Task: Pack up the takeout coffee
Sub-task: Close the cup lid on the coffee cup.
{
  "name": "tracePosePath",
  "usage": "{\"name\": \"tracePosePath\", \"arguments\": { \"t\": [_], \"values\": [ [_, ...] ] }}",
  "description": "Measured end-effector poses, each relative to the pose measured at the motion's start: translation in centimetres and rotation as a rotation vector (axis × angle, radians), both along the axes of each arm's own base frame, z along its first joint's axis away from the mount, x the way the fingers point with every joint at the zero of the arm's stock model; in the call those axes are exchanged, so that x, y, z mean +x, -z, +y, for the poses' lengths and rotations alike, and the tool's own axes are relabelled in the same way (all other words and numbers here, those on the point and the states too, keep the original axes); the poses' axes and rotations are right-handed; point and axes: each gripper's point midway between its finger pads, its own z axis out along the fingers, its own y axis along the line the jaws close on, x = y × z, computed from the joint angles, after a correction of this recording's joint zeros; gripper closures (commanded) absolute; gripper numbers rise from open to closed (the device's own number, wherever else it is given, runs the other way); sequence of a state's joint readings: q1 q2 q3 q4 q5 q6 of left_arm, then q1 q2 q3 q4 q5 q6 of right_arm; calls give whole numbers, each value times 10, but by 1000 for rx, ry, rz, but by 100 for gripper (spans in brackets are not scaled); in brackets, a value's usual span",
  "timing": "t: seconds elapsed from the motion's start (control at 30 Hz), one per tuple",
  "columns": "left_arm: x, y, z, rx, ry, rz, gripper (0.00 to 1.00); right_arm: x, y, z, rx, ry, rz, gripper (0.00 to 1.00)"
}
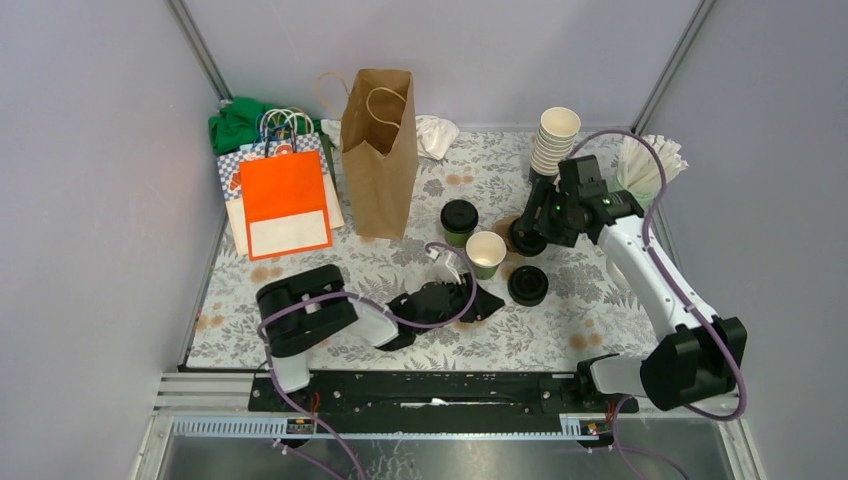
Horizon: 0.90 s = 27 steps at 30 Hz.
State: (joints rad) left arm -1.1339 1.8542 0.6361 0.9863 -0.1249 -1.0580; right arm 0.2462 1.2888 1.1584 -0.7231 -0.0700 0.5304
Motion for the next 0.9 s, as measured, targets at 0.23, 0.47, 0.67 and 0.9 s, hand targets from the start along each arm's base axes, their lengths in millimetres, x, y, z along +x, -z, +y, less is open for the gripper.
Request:
{"name": "tracePosePath", "arguments": {
  "t": [0.23,0.47,0.67,0.9],
  "values": [
    [-14,-8,42,49,3,-54,59,10,3,34,-8,-122,29,38],
    [7,-29,93,88,-79,-115,57,9,9,55,-36,-206,62,38],
    [38,-52,127,101,-165,-164,57,3,23,66,-61,-255,111,38],
    [56,-42,148,194,-187,-161,56,7,24,76,-73,-284,122,38]
  ]
}}
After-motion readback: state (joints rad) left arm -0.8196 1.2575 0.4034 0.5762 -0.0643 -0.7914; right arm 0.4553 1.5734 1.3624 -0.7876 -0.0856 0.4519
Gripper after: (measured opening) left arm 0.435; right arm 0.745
